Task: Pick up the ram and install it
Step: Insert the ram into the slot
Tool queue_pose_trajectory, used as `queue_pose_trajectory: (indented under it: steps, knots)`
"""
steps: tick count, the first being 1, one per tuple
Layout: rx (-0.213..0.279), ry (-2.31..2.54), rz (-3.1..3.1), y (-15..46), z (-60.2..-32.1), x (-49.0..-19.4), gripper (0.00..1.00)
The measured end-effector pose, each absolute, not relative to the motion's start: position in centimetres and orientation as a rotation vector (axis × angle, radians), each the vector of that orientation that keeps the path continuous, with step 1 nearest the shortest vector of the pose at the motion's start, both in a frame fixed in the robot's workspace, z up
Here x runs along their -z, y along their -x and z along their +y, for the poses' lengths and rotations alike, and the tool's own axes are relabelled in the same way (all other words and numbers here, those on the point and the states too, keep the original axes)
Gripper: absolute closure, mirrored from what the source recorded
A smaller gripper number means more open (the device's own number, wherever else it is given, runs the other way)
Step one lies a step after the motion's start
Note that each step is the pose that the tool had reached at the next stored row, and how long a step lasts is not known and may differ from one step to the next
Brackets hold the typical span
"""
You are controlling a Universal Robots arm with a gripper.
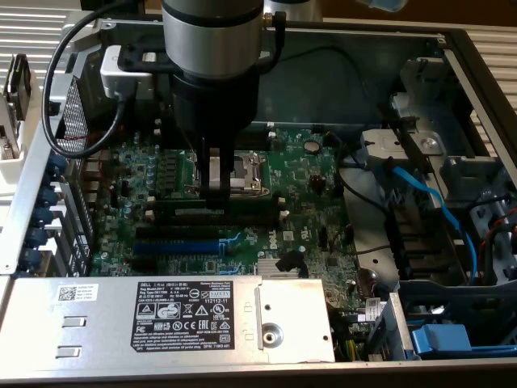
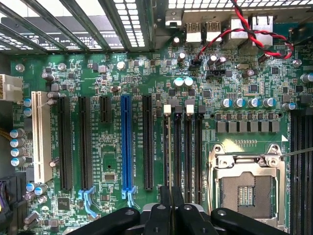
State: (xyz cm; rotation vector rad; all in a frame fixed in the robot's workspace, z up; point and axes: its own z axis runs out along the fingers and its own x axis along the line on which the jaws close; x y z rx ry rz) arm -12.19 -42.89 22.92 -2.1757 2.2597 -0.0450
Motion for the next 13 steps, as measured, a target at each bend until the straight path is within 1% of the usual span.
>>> queue_pose_trajectory:
  steps: [9,10,11,12,13]
  knots:
    - [0.045,2.176,2.26,12.19,-42.88,-22.92,0.88]
    - [0.045,2.176,2.26,12.19,-42.88,-22.92,0.87]
    - [0.045,2.176,2.26,12.19,-42.89,-22.92,0.8]
    - [0.045,2.176,2.26,12.19,-42.89,-22.92,0.8]
    - [0.045,2.176,2.26,12.19,-42.89,-22.92,0.73]
